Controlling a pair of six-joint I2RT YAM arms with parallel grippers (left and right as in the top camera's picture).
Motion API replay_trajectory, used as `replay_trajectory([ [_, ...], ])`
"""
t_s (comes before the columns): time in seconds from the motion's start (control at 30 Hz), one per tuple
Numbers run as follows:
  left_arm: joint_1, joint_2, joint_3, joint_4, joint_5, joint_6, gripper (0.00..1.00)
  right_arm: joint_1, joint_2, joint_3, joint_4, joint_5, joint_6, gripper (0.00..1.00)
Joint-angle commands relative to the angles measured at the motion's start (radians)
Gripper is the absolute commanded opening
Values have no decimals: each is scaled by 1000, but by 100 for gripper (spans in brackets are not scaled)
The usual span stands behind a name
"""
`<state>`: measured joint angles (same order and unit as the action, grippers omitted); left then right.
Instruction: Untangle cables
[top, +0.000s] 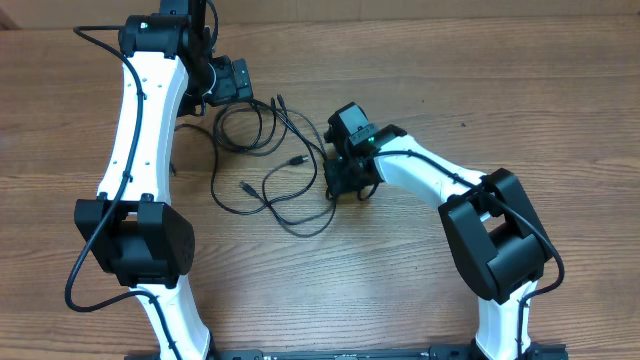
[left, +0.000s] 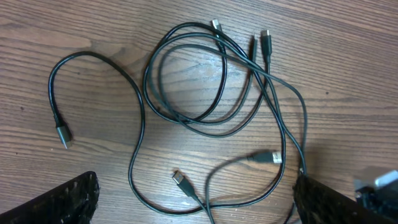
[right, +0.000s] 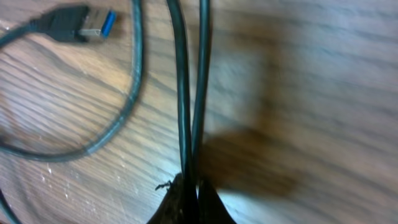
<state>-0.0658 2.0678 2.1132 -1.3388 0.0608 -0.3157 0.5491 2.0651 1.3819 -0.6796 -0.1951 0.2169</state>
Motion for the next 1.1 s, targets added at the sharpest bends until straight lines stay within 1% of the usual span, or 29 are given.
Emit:
replay_trajectory([
  [0.0, -6, -13, 18, 2, 10, -14, 100, -36, -23, 126, -146, -14, -11, 4],
  [0.13, -6, -13, 18, 2, 10, -14, 100, -52, -61, 298, -347, -16, -12, 4],
  [0.17, -6, -13, 18, 2, 10, -14, 100, -54, -81, 370, -407, -16, -16, 4],
  [0.33, -6, -13, 18, 2, 10, -14, 100, -54, -154, 627, -557, -16, -47, 4],
  [0.5, -6, -13, 18, 2, 10, -14, 100, -52, -217, 829, -637, -16, -50, 4],
  [0.67, -6, -13, 18, 2, 10, -14, 100, -51, -289, 1003, -648, -16, -69, 4],
  [0.87, -6, -13, 18, 2, 10, -14, 100, -62, -360, 1035, -604, 24, -69, 4],
  [1.07, -6, -13, 18, 2, 10, -14, 100, -81, -397, 1035, -602, 37, -69, 4],
])
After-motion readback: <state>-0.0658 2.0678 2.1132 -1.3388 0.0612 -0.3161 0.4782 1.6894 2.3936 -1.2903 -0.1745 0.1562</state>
